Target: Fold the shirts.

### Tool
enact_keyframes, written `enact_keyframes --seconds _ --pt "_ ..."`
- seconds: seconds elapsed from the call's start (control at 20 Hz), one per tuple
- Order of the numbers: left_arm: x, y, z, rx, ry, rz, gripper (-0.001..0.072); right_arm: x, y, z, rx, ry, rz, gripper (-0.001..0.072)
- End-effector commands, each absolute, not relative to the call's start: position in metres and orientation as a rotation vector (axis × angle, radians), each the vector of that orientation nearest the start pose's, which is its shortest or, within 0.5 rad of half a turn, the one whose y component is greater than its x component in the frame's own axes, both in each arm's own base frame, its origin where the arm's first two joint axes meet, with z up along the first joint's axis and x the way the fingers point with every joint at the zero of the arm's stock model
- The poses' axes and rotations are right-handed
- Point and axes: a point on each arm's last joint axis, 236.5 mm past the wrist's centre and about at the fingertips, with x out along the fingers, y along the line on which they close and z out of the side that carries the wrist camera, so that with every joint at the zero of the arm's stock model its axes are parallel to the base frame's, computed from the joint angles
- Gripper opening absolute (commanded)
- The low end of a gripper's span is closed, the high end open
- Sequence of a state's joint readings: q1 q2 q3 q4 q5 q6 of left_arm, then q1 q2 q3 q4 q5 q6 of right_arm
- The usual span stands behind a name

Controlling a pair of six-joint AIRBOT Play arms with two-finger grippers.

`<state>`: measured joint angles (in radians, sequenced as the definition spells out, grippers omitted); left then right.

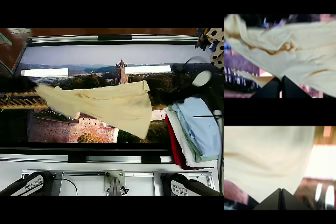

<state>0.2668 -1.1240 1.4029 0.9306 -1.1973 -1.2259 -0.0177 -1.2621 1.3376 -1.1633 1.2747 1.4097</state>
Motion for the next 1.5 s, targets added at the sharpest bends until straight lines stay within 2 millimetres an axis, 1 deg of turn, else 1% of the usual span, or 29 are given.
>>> enact_keyframes --seconds 0.0,0.05,0.1,0.15,0.2,0.25,0.3,0.35,0.4,0.5,0.55,0.6,0.65,0.75,0.85,0.9,0.95,1.0,1.05,1.1,1.2,1.25,1.3,1.35,1.4,1.45 --pt "0.391 -0.041 0.414 -0.149 0.226 -0.326 0.0034 0.394 0.078 0.301 0.044 0.588 0.357 0.0063" --pt "0.372 -0.041 0.462 -0.132 0.1 -0.312 0.0034 0.378 0.073 0.352 0.028 0.456 0.334 0.0063" --pt "0.351 -0.044 0.497 -0.101 0.008 -0.312 0.0035 0.357 0.067 0.39 0.044 0.367 0.296 0.0064" --pt "0.333 -0.05 0.515 -0.091 -0.03 -0.321 0.0035 0.339 0.063 0.405 0.064 0.34 0.271 0.0064" --pt "0.323 -0.055 0.518 -0.108 -0.021 -0.333 0.0035 0.321 0.063 0.404 0.059 0.364 0.27 0.0098" --pt "0.317 -0.059 0.509 -0.113 0.021 -0.347 0.0035 0.308 0.064 0.391 0.048 0.429 0.281 0.0274" --pt "0.315 -0.063 0.497 -0.102 0.074 -0.361 0.0035 0.297 0.066 0.373 0.038 0.517 0.292 0.047" --pt "0.315 -0.066 0.484 -0.096 0.125 -0.373 0.0036 0.29 0.068 0.356 0.044 0.601 0.302 0.0471" --pt "0.317 -0.067 0.476 -0.094 0.158 -0.381 0.0035 0.285 0.071 0.339 0.067 0.685 0.313 0.0471" --pt "0.322 -0.066 0.471 -0.097 0.176 -0.383 0.0036 0.283 0.086 0.314 0.097 0.811 0.388 0.0474" --pt "0.324 -0.065 0.469 -0.096 0.181 -0.383 0.0035 0.286 0.096 0.3 0.129 0.864 0.43 0.0526" --pt "0.326 -0.065 0.468 -0.098 0.185 -0.383 0.0036 0.29 0.108 0.28 0.178 0.934 0.474 0.0663" --pt "0.328 -0.065 0.467 -0.1 0.188 -0.383 0.0035 0.291 0.118 0.256 0.227 1.008 0.517 0.0669" --pt "0.33 -0.064 0.466 -0.1 0.192 -0.383 0.0036 0.294 0.14 0.197 0.363 1.144 0.576 0.0669" --pt "0.33 -0.064 0.466 -0.076 0.188 -0.385 0.0035 0.287 0.168 0.126 0.442 1.261 0.584 0.0669" --pt "0.33 -0.064 0.466 -0.075 0.187 -0.385 0.0035 0.281 0.191 0.093 0.472 1.292 0.591 0.0669" --pt "0.329 -0.065 0.466 -0.075 0.185 -0.386 0.0036 0.276 0.214 0.066 0.496 1.292 0.598 0.0669" --pt "0.329 -0.067 0.469 -0.077 0.176 -0.393 0.0035 0.273 0.23 0.048 0.507 1.272 0.597 0.0669" --pt "0.328 -0.072 0.477 -0.086 0.143 -0.407 0.0035 0.274 0.241 0.035 0.526 1.244 0.573 0.0669" --pt "0.327 -0.081 0.495 -0.116 0.075 -0.441 0.0035 0.278 0.248 0.031 0.541 1.213 0.558 0.0668" --pt "0.32 -0.1 0.557 -0.239 -0.167 -0.536 0.0035 0.295 0.25 0.04 0.573 1.134 0.544 0.0669" --pt "0.312 -0.107 0.591 -0.305 -0.311 -0.577 0.0035 0.304 0.248 0.047 0.593 1.102 0.536 0.0669" --pt "0.304 -0.11 0.619 -0.371 -0.432 -0.604 0.0035 0.313 0.244 0.056 0.601 1.07 0.534 0.0668" --pt "0.298 -0.114 0.636 -0.405 -0.518 -0.612 0.0036 0.322 0.239 0.068 0.594 1.04 0.541 0.0668" --pt "0.292 -0.121 0.648 -0.411 -0.593 -0.615 0.0035 0.329 0.234 0.081 0.576 1.011 0.555 0.0668" --pt "0.289 -0.129 0.655 -0.408 -0.641 -0.619 0.0035 0.335 0.228 0.098 0.553 0.985 0.574 0.0668"
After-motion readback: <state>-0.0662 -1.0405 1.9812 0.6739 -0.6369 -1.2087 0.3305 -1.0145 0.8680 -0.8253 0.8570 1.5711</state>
